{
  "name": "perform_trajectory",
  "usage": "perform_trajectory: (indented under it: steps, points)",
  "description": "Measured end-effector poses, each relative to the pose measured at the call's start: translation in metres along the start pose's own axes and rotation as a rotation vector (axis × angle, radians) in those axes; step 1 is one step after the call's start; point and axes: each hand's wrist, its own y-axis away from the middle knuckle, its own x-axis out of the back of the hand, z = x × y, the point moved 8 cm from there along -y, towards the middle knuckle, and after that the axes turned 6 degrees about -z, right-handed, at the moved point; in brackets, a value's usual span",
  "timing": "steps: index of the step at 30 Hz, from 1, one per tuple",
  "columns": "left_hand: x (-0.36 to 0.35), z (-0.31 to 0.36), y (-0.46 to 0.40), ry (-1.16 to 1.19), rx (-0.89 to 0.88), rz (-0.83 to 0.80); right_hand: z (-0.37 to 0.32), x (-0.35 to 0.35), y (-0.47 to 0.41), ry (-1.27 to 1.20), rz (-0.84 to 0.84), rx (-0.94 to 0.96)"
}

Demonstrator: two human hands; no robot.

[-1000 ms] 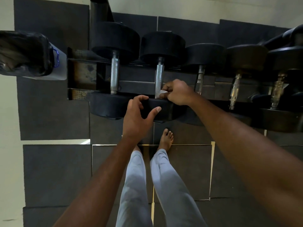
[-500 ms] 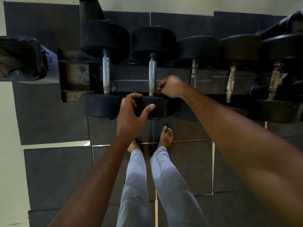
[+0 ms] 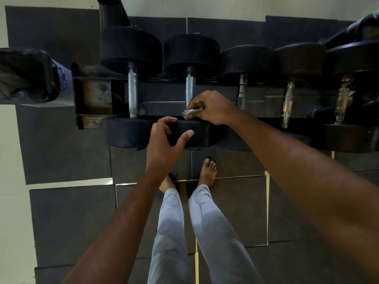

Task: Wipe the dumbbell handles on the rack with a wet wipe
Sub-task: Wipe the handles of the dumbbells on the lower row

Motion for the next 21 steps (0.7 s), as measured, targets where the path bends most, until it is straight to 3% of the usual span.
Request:
perform_trajectory:
  steps: [4, 12, 15, 21]
  points:
    - [0.000, -0.001, 0.001, 0.001, -0.008, 0.015, -0.002, 0.003, -0.001, 0.065, 0.147, 0.077]
    - [0.000, -0.003, 0.000, 0.023, -0.033, 0.044, 0.006, 0.041, -0.007, -0.109, 0.823, -0.140]
    - [-0.001, -0.003, 0.000, 0.025, -0.035, 0.045, 0.008, 0.036, -0.011, -0.130, 0.864, -0.192]
    - [0.000, -0.003, 0.002, 0.036, -0.037, 0.043, 0.012, 0.025, -0.018, -0.227, 0.768, -0.161]
